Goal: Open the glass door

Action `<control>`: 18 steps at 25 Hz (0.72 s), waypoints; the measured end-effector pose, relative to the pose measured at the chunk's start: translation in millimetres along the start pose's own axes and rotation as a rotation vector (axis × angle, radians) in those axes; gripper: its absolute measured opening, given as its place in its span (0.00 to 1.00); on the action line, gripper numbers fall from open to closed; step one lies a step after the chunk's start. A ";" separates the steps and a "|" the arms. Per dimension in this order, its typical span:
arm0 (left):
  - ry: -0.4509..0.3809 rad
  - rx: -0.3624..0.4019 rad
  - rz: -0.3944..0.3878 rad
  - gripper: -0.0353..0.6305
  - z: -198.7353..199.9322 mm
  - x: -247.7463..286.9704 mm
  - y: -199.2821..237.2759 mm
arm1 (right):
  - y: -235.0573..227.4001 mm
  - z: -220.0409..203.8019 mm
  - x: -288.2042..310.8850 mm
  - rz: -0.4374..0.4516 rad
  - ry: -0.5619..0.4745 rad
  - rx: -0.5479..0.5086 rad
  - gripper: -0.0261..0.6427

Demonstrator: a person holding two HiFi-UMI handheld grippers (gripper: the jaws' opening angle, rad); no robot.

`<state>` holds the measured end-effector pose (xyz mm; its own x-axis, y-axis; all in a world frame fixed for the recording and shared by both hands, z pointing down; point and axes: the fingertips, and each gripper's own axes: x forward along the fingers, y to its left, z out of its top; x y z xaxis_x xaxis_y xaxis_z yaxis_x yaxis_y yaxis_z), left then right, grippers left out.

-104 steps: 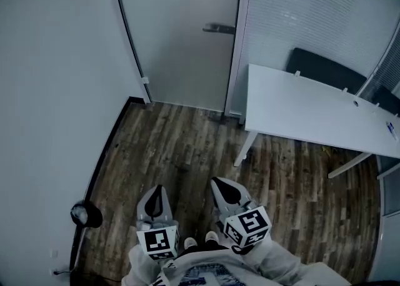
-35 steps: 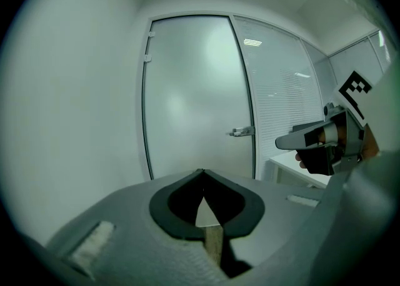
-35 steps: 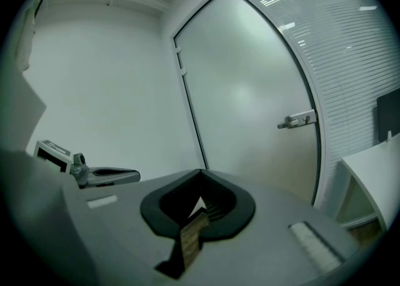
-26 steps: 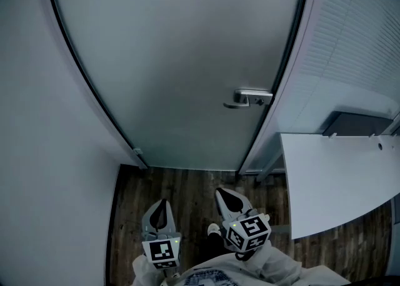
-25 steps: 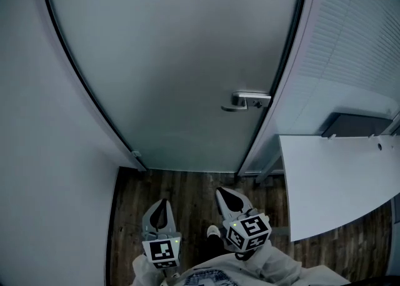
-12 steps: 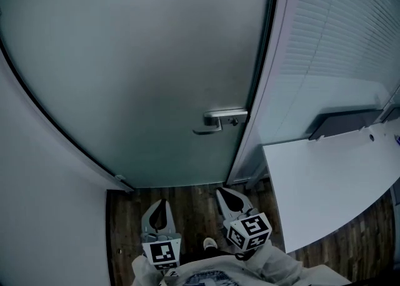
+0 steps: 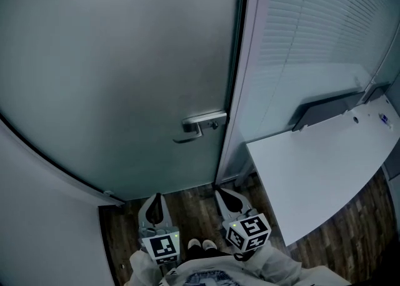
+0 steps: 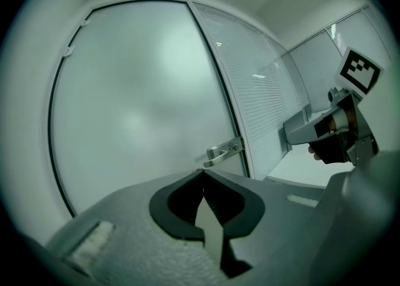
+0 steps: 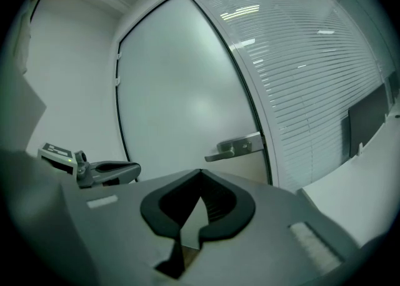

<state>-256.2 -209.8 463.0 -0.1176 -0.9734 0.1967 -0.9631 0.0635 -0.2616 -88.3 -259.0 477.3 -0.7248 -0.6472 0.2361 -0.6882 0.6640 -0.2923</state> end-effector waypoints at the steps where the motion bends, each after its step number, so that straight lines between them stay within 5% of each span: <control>1: -0.001 0.001 -0.017 0.06 -0.4 4.2 -0.4 | -0.4 0.0 -0.5 -0.011 -0.002 0.002 0.05; 2: -0.003 0.002 -0.037 0.16 -0.8 8.9 -1.0 | -1.2 0.0 -0.6 -0.023 -0.005 0.004 0.05; 8: -0.001 0.072 -0.117 0.25 -1.8 34.7 -2.4 | -7.5 1.8 3.3 -0.091 -0.018 0.024 0.05; 12: -0.004 0.204 -0.153 0.34 -6.9 48.1 -7.3 | -6.5 -1.9 6.0 -0.114 -0.009 0.029 0.05; 18: -0.068 0.451 -0.189 0.35 2.1 83.1 -22.3 | -16.5 -0.4 3.0 -0.174 -0.001 0.031 0.05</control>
<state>-244.0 -292.6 483.1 0.0797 -0.9718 0.2218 -0.7632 -0.2026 -0.6135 -79.2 -271.8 483.2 -0.5952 -0.7515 0.2848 -0.8016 0.5303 -0.2760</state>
